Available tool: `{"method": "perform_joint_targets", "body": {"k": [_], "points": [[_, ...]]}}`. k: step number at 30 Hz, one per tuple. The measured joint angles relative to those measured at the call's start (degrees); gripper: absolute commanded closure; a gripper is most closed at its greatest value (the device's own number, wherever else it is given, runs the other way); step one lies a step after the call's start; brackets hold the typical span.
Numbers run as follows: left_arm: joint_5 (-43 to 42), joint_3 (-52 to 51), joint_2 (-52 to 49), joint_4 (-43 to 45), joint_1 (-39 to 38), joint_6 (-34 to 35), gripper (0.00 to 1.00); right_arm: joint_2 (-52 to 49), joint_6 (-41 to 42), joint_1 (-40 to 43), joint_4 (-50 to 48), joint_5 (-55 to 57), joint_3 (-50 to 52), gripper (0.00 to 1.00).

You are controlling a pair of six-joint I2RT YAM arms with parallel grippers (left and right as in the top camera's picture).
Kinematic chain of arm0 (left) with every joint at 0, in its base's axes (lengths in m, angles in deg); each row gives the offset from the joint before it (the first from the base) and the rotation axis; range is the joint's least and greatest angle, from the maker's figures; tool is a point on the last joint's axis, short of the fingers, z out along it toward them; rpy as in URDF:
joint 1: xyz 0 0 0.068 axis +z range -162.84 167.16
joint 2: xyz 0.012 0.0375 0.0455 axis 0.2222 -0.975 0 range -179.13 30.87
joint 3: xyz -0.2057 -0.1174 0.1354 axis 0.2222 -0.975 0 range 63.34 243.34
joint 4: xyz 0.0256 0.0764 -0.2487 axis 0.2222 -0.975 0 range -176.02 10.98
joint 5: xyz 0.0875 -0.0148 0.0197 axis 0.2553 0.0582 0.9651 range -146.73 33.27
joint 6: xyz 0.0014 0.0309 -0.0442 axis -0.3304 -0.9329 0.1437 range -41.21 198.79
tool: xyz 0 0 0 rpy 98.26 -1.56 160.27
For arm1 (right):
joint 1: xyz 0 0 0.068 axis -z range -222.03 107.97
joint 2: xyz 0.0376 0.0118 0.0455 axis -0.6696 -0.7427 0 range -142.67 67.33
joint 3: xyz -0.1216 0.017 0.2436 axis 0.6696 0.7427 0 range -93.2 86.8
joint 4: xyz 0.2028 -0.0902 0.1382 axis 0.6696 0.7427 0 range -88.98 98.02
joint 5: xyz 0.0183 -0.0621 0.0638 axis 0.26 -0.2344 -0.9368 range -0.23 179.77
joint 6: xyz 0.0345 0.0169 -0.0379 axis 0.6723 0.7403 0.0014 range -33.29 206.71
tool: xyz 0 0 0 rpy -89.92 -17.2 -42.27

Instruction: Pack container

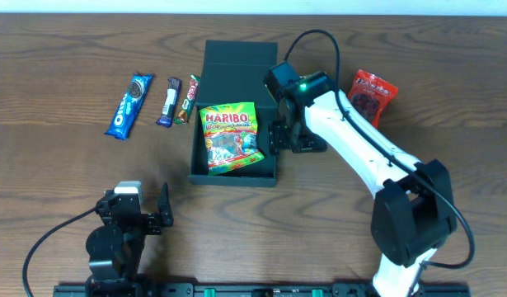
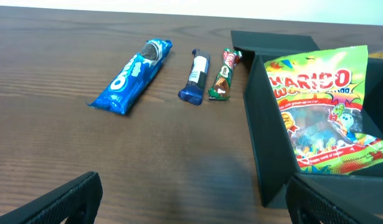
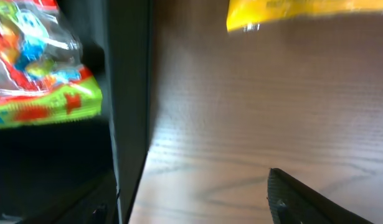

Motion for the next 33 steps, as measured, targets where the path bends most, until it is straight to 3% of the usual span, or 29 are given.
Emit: {"method": "perform_joint_targets", "body": {"k": [9,12,15,17,21,22,24,25,26,27,33], "points": [[-13.94,-0.63,0.00,4.02,0.00,11.45,0.05,8.79,-1.81,0.87,-1.14,-0.39,0.46,0.12],[-18.51,-1.18,-0.02,10.47,0.00,15.50,0.05,13.97,-2.64,2.64,-3.10,-0.39,0.42,0.08],[-20.70,-1.42,-1.01,23.23,-0.02,17.22,0.05,16.50,-3.26,4.46,-5.95,-0.39,0.35,0.06],[-20.98,-0.11,-4.81,26.73,-0.04,16.72,0.05,16.76,-3.76,5.77,-8.41,-0.52,0.35,0.07],[-21.11,9.86,-24.92,19.15,-0.04,6.47,0.05,16.74,-4.04,8.70,-12.90,-0.44,0.37,0.12],[-20.85,12.59,-29.38,17.86,-0.04,3.98,0.05,16.72,-4.15,9.11,-13.90,-0.48,0.39,0.16],[-21.33,19.34,-39.63,15.06,-0.04,-0.59,0.05,16.72,-4.28,9.88,-16.09,-0.50,0.39,0.32],[-22.21,23.80,-46.31,14.32,-0.04,-2.91,0.05,16.72,-4.42,10.51,-17.00,-0.46,0.39,0.63],[-23.02,26.69,-50.58,14.19,-0.02,-4.26,0.05,16.72,-5.20,11.13,-17.38,-0.46,0.39,0.88],[-24.02,29.18,-54.03,14.25,-0.04,-5.35,0.05,16.72,-5.49,11.85,-17.55,-0.48,0.39,0.99],[-32.68,39.41,-68.85,25.51,-0.09,-5.73,0.05,14.45,-9.57,15.17,-19.32,-5.38,0.39,0.99]]}}
